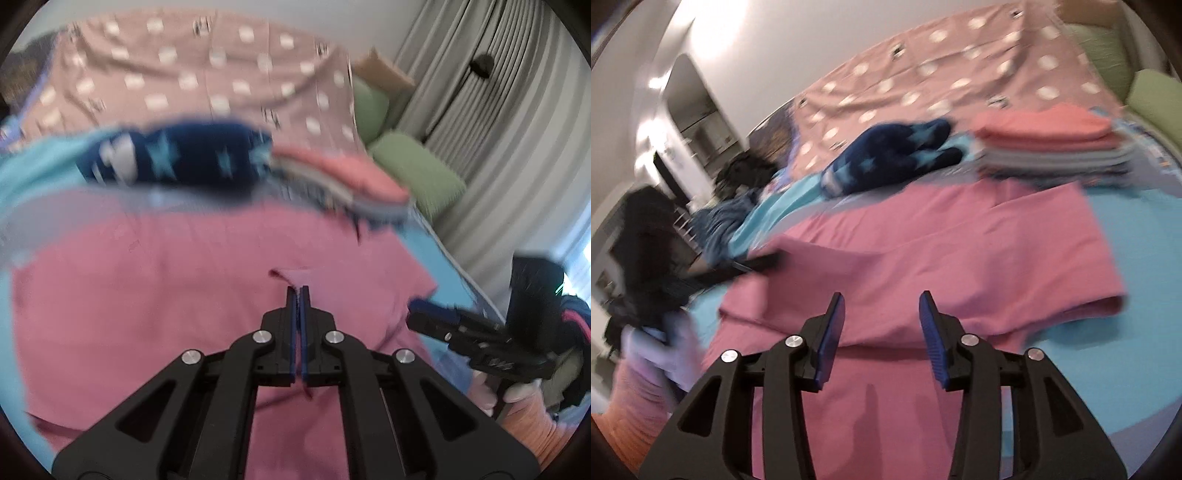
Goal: Fold small clothes
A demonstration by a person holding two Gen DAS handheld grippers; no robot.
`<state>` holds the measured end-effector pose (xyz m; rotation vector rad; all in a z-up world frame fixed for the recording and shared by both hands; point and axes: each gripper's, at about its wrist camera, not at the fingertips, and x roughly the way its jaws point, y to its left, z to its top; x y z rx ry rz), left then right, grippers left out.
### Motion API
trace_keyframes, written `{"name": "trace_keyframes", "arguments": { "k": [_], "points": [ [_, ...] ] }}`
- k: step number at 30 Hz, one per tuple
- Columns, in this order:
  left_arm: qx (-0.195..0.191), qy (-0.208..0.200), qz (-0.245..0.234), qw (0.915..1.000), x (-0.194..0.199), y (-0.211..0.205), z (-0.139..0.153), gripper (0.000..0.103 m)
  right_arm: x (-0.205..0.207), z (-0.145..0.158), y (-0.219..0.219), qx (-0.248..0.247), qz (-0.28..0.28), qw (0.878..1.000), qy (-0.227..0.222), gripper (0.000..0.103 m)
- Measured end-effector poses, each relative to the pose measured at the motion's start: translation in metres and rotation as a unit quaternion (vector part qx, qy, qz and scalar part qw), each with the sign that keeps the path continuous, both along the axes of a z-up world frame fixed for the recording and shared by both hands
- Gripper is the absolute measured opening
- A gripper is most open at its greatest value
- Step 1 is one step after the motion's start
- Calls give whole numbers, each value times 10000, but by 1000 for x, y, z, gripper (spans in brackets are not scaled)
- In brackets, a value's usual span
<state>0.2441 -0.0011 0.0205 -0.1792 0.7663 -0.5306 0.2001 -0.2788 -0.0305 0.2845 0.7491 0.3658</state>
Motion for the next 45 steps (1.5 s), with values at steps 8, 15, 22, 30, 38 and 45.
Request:
{"name": "trace_keyframes", "arguments": {
  "k": [8,15,22,30,38,45],
  "points": [
    [694,-93,911,9934,14,77,26,1,-3,-20,-36,-222,-604,9973,344,51],
    [934,665,1557,9811,27,119,-33,1,2,-34,-27,-454,-599,9951,643,51],
    [742,554,1866,9781,26,143,-11,1,6,-39,-29,-521,-618,9941,717,53],
    [868,964,2002,9711,22,159,-43,45,6,-42,-26,-581,-602,9936,754,55],
    [1674,1014,1772,9645,5,137,-79,50,8,-41,-17,-891,-590,9913,773,55],
    [2118,883,1700,9584,7,119,-80,47,16,-38,7,-2359,-958,9650,627,38]
  ]
}}
